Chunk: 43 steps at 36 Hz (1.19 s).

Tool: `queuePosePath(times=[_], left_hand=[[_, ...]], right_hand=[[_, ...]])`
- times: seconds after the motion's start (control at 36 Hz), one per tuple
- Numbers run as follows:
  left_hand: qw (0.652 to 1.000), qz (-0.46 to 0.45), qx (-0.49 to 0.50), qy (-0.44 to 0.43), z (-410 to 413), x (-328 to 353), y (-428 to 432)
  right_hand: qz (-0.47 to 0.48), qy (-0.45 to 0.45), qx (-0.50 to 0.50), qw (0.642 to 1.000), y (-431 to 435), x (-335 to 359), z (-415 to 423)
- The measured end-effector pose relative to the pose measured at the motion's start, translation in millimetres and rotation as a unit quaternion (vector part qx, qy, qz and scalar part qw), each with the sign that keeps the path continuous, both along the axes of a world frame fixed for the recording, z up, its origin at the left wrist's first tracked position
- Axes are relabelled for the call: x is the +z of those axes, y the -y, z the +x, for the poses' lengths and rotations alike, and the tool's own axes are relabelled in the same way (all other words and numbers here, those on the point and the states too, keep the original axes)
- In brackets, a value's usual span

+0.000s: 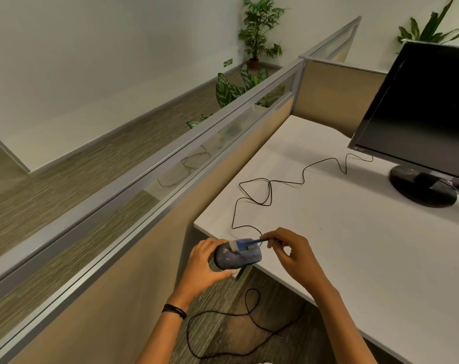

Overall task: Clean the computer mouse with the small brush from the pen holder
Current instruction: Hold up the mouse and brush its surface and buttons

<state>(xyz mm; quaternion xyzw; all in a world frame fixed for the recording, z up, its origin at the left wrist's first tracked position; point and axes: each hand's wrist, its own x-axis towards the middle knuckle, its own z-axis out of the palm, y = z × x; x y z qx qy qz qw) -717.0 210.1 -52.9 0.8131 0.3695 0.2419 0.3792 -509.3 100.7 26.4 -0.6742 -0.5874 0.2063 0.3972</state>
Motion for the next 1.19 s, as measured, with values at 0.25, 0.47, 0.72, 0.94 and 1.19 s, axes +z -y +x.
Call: queuePosePath(times=[0.25, 0.47, 0.72, 0.94, 1.19], left_hand=[[1.0, -0.024, 0.006, 0.011, 1.0, 1.1, -0.7], [0.999, -0.027, 0.011, 0.016, 1.1, 1.1, -0.1], [0.999, -0.028, 0.011, 0.013, -0.1, 1.8, -0.5], [1.0, -0.025, 0.012, 0.01, -1.0, 1.5, -0.1], [1.0, -0.022, 0.016, 0.014, -0.3, 4.5, -0.9]], right_hand=[[0.024, -0.003, -0.031, 0.999, 4.0, -4.4, 1.0], [0.051, -0.013, -0.048, 0.997, 11.0, -11.2, -1.5], [0.047, -0.014, -0.049, 0.998, 13.5, -12.7, 3.6], [0.038, -0.012, -0.036, 0.999, 13.2, -11.2, 3.1], [0.033, 0.0, -0.025, 0.999, 12.3, -9.7, 0.9]])
